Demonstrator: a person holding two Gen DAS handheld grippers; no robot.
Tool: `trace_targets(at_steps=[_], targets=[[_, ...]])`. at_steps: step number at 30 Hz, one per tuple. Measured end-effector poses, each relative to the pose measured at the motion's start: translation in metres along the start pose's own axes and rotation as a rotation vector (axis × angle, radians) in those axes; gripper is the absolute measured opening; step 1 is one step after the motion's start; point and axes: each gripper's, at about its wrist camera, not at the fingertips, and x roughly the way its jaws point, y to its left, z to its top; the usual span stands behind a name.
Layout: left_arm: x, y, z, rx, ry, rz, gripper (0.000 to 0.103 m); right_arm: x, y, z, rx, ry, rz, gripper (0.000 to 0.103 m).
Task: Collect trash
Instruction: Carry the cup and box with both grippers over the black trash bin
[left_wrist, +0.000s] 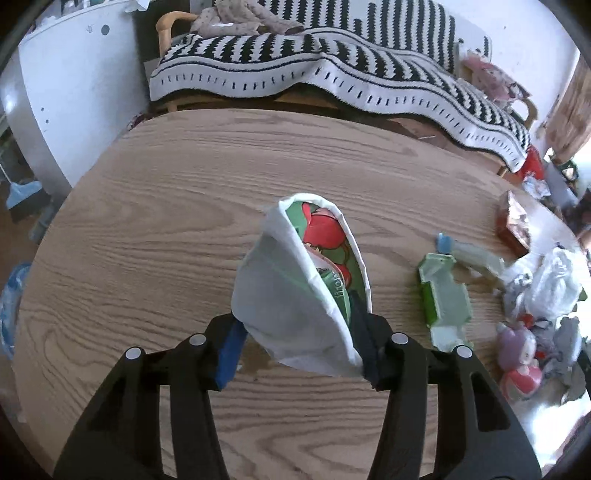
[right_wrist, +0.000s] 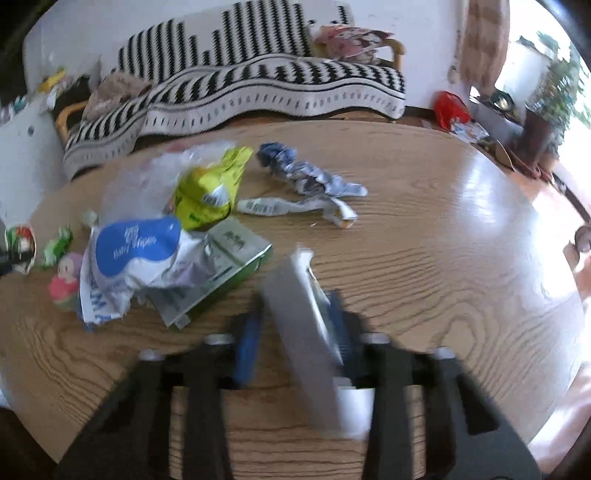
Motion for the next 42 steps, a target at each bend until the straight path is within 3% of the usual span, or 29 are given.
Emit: trace_targets(at_steps=[9, 21, 26, 30, 35, 40, 42], targets=[[-0.011, 0.004, -0.002, -0.006, -0.019, -0.021, 0.051, -0.013, -0.016, -0.004, 0.178, -0.047, 0.090, 0.019], [-0.028, 0.007, -0.004, -0.012, -0.054, -0.038, 0.050, -0.016, 0.007, 0.001, 0.182, -0.079, 0.116, 0.016], [-0.069, -0.009, -0.018, 0.013, -0.105, -0.067, 0.050, -0.026, 0.007, 0.005, 0.199, -0.117, 0.128, 0.016], [-0.126, -0.042, -0.038, 0.093, -0.159, -0.131, 0.050, -0.056, 0.012, 0.007, 0.167, -0.163, 0.154, 0.016], [-0.195, -0.125, -0.080, 0.256, -0.192, -0.298, 0.050, -0.133, 0.009, -0.003, 0.126, -0.268, 0.194, 0.016], [-0.221, -0.213, -0.151, 0.422, -0.118, -0.468, 0.050, -0.182, -0.024, -0.037, 0.143, -0.279, 0.191, 0.016], [-0.221, -0.236, -0.177, 0.480, -0.085, -0.493, 0.050, -0.195, -0.044, -0.057, 0.162, -0.271, 0.173, 0.016]])
